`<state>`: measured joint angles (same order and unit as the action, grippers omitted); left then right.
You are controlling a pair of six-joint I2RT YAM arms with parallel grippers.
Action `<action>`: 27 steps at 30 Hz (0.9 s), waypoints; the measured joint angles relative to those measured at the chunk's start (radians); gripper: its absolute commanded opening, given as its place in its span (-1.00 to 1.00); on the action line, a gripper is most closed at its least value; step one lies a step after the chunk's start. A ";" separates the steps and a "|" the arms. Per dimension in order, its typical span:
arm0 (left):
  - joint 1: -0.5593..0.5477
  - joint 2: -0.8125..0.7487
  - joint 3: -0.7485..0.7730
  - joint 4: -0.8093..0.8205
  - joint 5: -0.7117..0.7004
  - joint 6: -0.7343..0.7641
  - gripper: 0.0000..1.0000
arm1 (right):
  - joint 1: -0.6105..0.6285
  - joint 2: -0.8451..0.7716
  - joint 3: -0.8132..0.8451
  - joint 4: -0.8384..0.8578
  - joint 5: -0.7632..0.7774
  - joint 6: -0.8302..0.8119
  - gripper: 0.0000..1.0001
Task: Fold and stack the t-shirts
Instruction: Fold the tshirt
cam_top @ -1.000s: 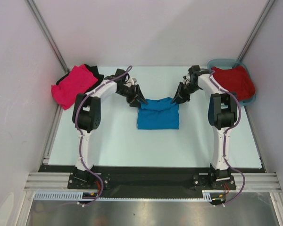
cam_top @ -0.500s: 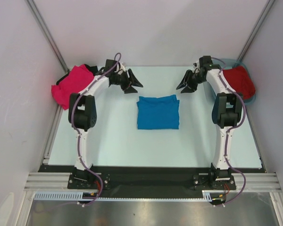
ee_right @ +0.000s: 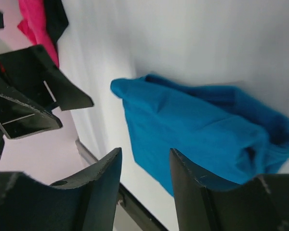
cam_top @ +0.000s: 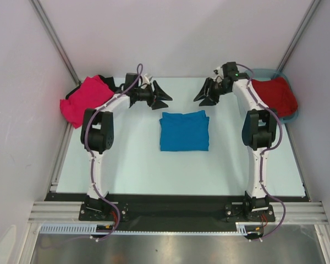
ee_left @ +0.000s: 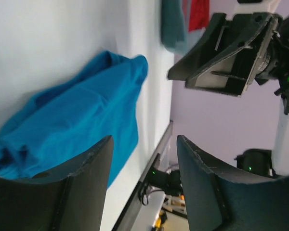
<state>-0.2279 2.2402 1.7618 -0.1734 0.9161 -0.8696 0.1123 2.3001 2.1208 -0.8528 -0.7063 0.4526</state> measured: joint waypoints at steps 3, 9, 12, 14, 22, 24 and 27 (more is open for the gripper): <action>-0.029 0.000 -0.040 0.089 0.045 -0.068 0.18 | 0.040 0.000 -0.020 -0.001 -0.048 0.009 -0.04; -0.076 0.000 -0.074 0.234 0.099 -0.161 0.17 | 0.047 -0.002 -0.128 0.019 -0.112 0.035 -0.06; -0.084 0.000 -0.098 0.277 0.114 -0.193 0.17 | 0.037 -0.002 -0.154 0.023 -0.123 0.038 -0.07; -0.083 0.002 -0.106 0.296 0.118 -0.212 0.16 | 0.031 -0.002 -0.169 0.035 -0.130 0.044 -0.07; -0.082 0.046 -0.106 0.355 0.135 -0.240 0.15 | 0.011 0.024 -0.177 0.084 -0.137 0.053 -0.07; -0.082 0.073 -0.106 0.359 0.137 -0.240 0.15 | 0.007 0.047 -0.177 0.092 -0.137 0.053 -0.07; -0.082 0.112 -0.105 0.357 0.137 -0.241 0.15 | 0.002 0.080 -0.177 0.096 -0.135 0.055 -0.07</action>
<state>-0.3099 2.3520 1.6566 0.1833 1.0531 -1.1103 0.1146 2.3798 1.9434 -0.7567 -0.8410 0.5076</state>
